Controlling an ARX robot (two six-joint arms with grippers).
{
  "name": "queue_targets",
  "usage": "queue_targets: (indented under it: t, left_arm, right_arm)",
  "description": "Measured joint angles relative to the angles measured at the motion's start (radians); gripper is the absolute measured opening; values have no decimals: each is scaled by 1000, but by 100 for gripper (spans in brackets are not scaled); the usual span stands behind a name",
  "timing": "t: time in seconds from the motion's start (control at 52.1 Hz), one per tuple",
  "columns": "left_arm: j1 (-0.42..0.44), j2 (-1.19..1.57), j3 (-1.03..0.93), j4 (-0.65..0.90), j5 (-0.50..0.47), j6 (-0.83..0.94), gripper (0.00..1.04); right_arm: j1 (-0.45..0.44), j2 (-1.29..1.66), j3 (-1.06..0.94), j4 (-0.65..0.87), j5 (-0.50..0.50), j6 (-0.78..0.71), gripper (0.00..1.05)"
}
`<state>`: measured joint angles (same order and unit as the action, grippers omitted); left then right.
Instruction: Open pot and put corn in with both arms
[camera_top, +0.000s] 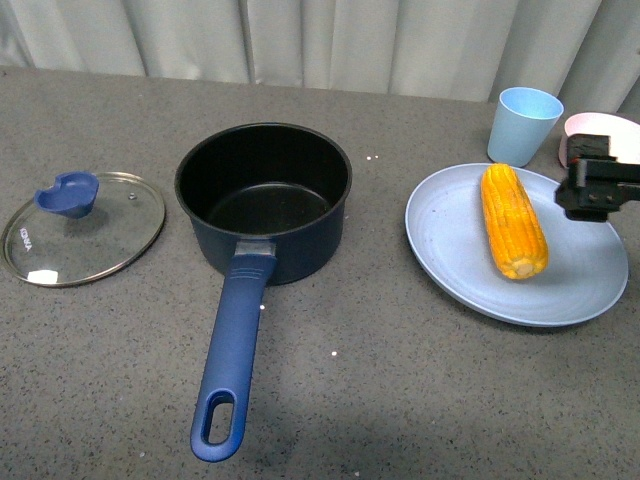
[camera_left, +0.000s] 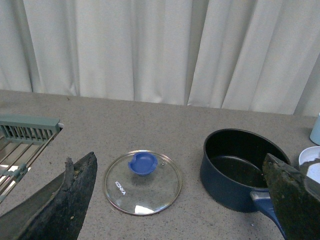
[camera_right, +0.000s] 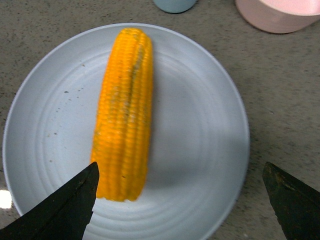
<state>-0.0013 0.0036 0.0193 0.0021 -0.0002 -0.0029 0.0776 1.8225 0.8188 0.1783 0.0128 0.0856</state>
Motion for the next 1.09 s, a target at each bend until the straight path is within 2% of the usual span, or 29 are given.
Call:
queue_targets:
  t: [0.134,0.345,0.614,0.863,0.978,1.093]
  left_arm:
    - [0,0,0,0,0,0,98]
    - [0,0,0,0,0,0,98]
    - [0,0,0,0,0,0,98]
    - [0,0,0,0,0,0,98]
    - [0,0,0,0,0,0,98]
    - [0,0,0,0,0,0,98]
  right_arm:
    - [45,102,114,-57,4,65,96]
    - [64,204,208,-175,31,150,96]
    - [72,264,255,-208,4,173,95]
    - [83,287,279,-236,-16,173,61]
    - [87,287,279,-235,-15,167,40]
    - [87,280,278,-243,-23,164,30]
